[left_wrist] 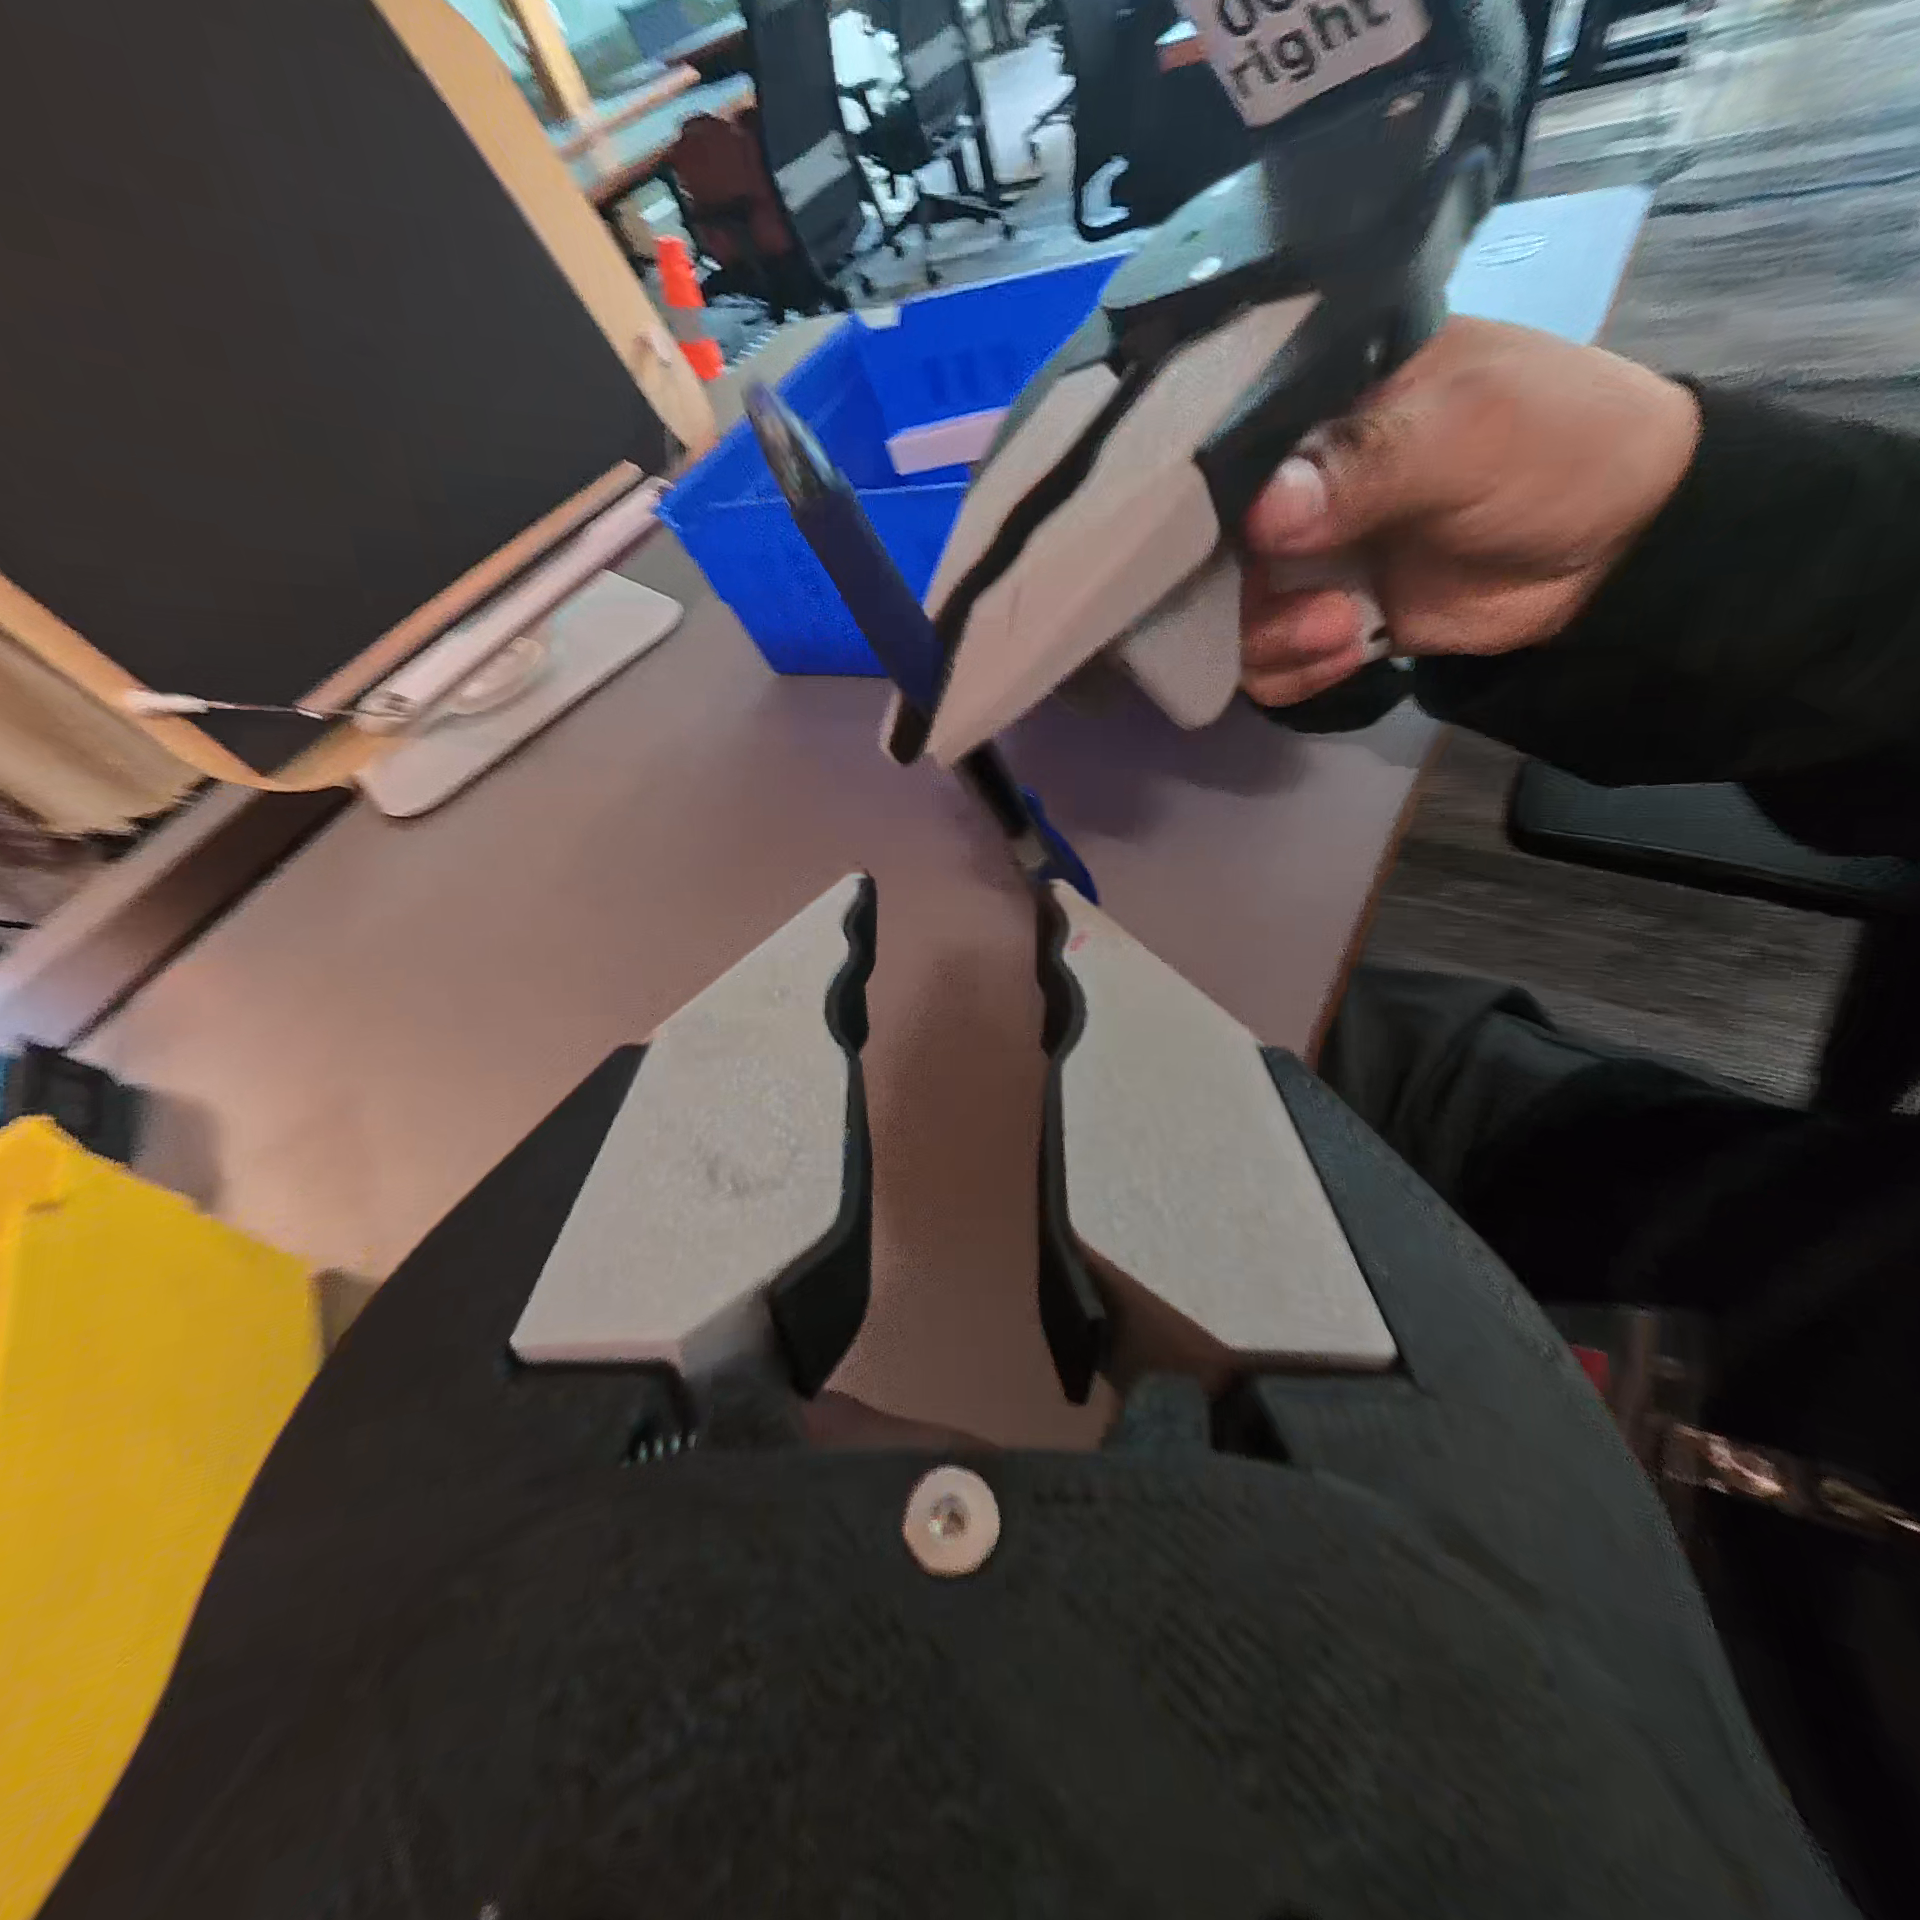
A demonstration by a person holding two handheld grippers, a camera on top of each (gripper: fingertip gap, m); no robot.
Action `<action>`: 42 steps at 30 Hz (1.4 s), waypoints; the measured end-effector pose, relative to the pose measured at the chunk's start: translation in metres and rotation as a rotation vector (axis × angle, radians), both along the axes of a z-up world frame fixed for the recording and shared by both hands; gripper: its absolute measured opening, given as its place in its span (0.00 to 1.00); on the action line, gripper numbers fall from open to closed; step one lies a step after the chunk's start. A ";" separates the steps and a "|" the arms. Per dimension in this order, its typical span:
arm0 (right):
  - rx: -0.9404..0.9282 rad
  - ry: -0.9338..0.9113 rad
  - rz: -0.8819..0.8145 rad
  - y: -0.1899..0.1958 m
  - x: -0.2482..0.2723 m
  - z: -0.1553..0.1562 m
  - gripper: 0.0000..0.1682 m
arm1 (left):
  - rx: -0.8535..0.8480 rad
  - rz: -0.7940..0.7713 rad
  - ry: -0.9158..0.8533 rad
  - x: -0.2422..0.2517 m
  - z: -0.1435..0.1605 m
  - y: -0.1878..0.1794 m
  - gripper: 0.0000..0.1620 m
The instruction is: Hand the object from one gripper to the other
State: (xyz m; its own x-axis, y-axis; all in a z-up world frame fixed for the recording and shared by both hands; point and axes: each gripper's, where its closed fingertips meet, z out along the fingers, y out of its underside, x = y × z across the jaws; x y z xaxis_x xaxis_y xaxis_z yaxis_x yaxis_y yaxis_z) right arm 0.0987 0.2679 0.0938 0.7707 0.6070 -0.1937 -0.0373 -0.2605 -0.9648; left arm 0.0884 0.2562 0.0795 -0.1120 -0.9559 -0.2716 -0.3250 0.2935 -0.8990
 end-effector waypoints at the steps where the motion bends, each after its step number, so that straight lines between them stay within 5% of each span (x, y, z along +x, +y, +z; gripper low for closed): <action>1: 0.003 0.064 0.035 -0.003 -0.003 0.005 0.04 | -0.044 -0.021 0.017 0.001 -0.004 -0.003 0.20; 7: 0.019 0.185 0.155 -0.014 -0.021 0.021 0.05 | -0.259 -0.181 0.032 0.007 -0.010 -0.033 0.19; 10: 0.026 0.164 0.160 -0.016 -0.025 0.021 0.05 | -0.270 -0.184 0.054 0.011 -0.019 -0.035 0.09; 20: 0.018 -0.089 -0.011 -0.014 0.011 0.012 0.16 | -0.612 -0.228 0.083 0.009 -0.011 -0.027 0.05; 23: 0.023 -0.269 -0.089 -0.013 0.023 0.003 0.18 | -0.525 -0.095 0.062 0.013 -0.016 -0.003 0.05; 27: 0.010 -0.478 -0.136 -0.016 0.027 -0.008 0.21 | -0.137 0.181 0.019 0.010 -0.017 0.051 0.05; 34: 0.092 -0.598 -0.128 -0.011 0.009 -0.010 0.29 | -0.180 0.047 0.136 0.009 -0.032 0.019 0.05; 42: 0.234 -0.894 -0.154 -0.007 0.002 -0.020 0.23 | -0.288 -0.074 0.212 0.000 -0.036 -0.001 0.05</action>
State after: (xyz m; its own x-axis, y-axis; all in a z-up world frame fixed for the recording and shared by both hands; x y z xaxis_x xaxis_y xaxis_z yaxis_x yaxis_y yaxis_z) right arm 0.1010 0.2604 0.0737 0.6497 0.4348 0.6236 0.7256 -0.1102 -0.6792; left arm 0.0881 0.2547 0.0431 -0.2085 -0.9770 0.0442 -0.5002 0.0677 -0.8632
